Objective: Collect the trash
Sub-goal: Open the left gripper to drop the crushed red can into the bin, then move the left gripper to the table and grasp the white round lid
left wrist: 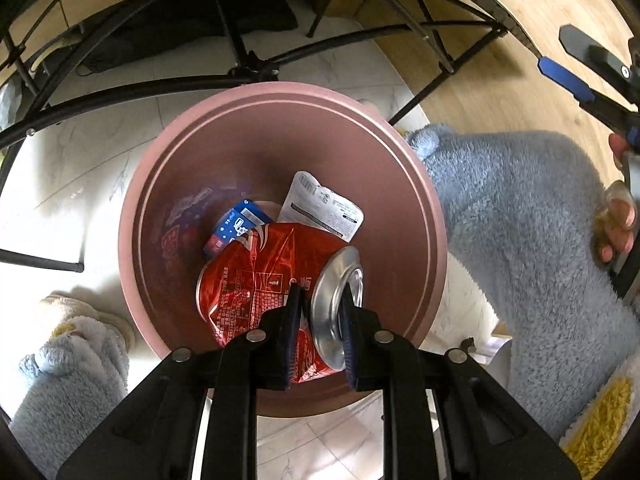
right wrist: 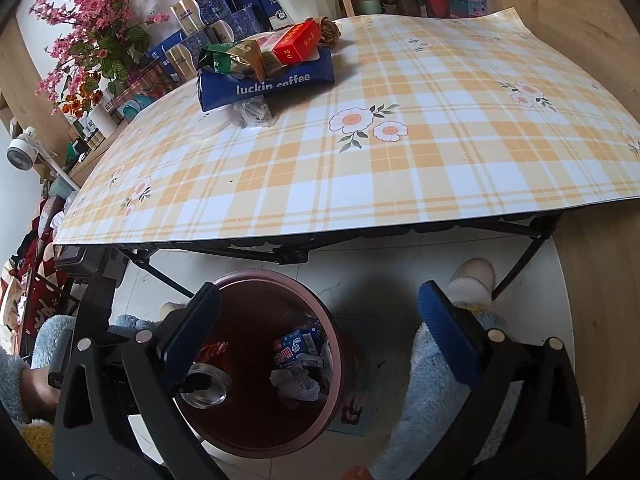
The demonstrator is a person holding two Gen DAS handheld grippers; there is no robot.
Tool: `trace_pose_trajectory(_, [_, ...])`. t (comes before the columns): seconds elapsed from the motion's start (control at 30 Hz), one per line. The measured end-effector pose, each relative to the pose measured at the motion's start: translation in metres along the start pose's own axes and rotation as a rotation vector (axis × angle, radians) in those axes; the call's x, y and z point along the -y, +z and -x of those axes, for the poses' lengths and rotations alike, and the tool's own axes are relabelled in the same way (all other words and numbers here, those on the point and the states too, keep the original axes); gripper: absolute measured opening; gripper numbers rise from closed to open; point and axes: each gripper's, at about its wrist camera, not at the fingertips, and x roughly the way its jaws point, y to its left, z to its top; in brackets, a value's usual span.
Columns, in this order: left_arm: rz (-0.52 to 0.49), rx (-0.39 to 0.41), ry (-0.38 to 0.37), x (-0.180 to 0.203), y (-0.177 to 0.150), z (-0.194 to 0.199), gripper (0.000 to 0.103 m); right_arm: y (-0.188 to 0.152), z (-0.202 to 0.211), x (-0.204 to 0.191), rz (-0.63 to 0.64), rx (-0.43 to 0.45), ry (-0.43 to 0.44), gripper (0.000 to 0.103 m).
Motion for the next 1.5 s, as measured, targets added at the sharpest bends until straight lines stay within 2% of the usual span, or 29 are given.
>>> trace_pose_trajectory(0.33, [0.012,-0.012,0.002,-0.001,0.001,0.0,0.019,0.0,0.0,0.0,0.002,0.0,0.0,0.097])
trace_pose_trajectory(0.37, [0.016,-0.006,0.003,-0.001,0.002,0.0,0.021,0.0,0.0,0.0,0.002,0.001,0.0,0.097])
trace_pose_trajectory(0.4, [0.025,0.003,0.002,-0.001,0.002,0.002,0.028,0.0,0.001,0.0,0.003,0.002,-0.001,0.097])
trace_pose_trajectory(0.47, [0.034,0.06,-0.006,-0.001,0.002,0.015,0.037,0.0,0.0,0.0,0.001,0.001,-0.001,0.097])
trace_pose_trajectory(0.53, [0.027,0.165,0.004,0.001,0.0,0.038,0.044,0.0,0.001,0.0,-0.002,0.002,0.0,0.097])
trace_pose_trajectory(0.6, [0.038,0.314,0.037,0.002,-0.004,0.07,0.064,0.001,0.001,0.001,-0.006,0.005,-0.001,0.097])
trace_pose_trajectory(0.7, [0.097,0.51,0.082,-0.001,-0.014,0.111,0.08,0.001,0.0,0.0,-0.013,0.008,-0.005,0.097])
trace_pose_trajectory(0.77, [0.146,0.61,0.12,-0.007,-0.021,0.133,0.088,0.002,0.0,0.0,-0.012,0.007,-0.008,0.097])
trace_pose_trajectory(0.83, [0.192,0.685,0.16,-0.013,-0.027,0.152,0.091,0.003,0.0,-0.002,-0.004,0.009,-0.009,0.097])
trace_pose_trajectory(0.93, [0.227,0.745,0.214,-0.018,-0.031,0.172,0.093,0.005,0.002,-0.003,0.002,0.008,-0.011,0.097])
trace_pose_trajectory(1.1, [0.231,0.798,0.247,-0.022,-0.026,0.2,0.093,0.014,0.006,-0.002,-0.019,0.021,-0.027,0.097])
trace_pose_trajectory(1.23, [0.258,0.797,0.224,-0.029,-0.016,0.212,0.093,0.028,0.01,-0.003,-0.02,0.042,-0.036,0.097])
trace_pose_trajectory(1.33, [0.306,0.797,0.163,-0.037,-0.007,0.217,0.093,0.043,0.013,-0.007,-0.011,0.064,-0.03,0.097])
trace_pose_trajectory(1.5, [0.363,0.782,0.118,-0.049,0.006,0.225,0.093,0.076,0.017,-0.008,-0.017,0.107,-0.023,0.097])
